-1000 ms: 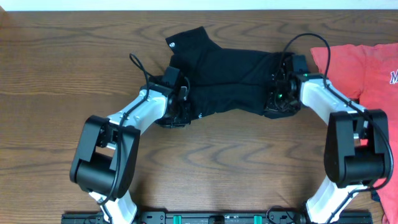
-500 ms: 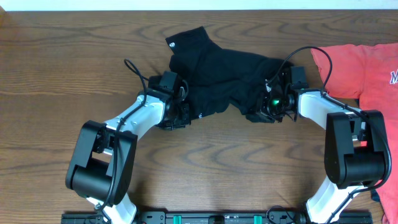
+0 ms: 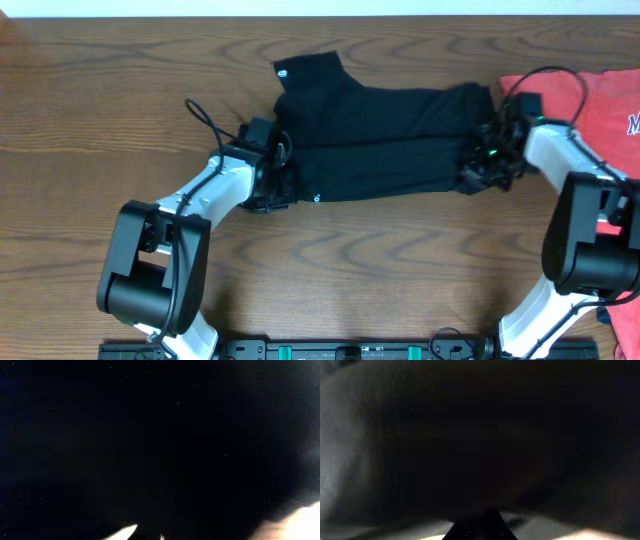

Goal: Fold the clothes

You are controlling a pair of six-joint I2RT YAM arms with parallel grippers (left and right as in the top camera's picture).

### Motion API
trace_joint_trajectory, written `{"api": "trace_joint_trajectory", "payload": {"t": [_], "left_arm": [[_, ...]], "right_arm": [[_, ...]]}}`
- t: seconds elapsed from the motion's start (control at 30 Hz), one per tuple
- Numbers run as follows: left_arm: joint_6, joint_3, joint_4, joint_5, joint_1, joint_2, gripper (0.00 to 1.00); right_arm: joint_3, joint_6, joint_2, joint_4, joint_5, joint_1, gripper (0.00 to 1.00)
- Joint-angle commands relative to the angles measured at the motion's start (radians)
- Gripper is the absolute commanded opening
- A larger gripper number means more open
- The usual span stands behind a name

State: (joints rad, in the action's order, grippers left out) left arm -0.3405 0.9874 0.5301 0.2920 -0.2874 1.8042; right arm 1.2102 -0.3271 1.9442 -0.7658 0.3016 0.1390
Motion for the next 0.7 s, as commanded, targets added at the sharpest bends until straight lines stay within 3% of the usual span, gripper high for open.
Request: {"api": "trace_joint_trajectory", "payload": {"t": [0.0, 0.67], "left_arm": [[0.011, -0.06, 0.045, -0.102, 0.043, 0.056, 0.06], [0.017, -0.061, 0.202, -0.101, 0.076, -0.105, 0.06]], "right_arm": [[0.093, 0.071, 0.002, -0.017, -0.16, 0.024, 0.01], [0.161, 0.074, -0.027, -0.169, -0.227, 0.024, 0.01]]}}
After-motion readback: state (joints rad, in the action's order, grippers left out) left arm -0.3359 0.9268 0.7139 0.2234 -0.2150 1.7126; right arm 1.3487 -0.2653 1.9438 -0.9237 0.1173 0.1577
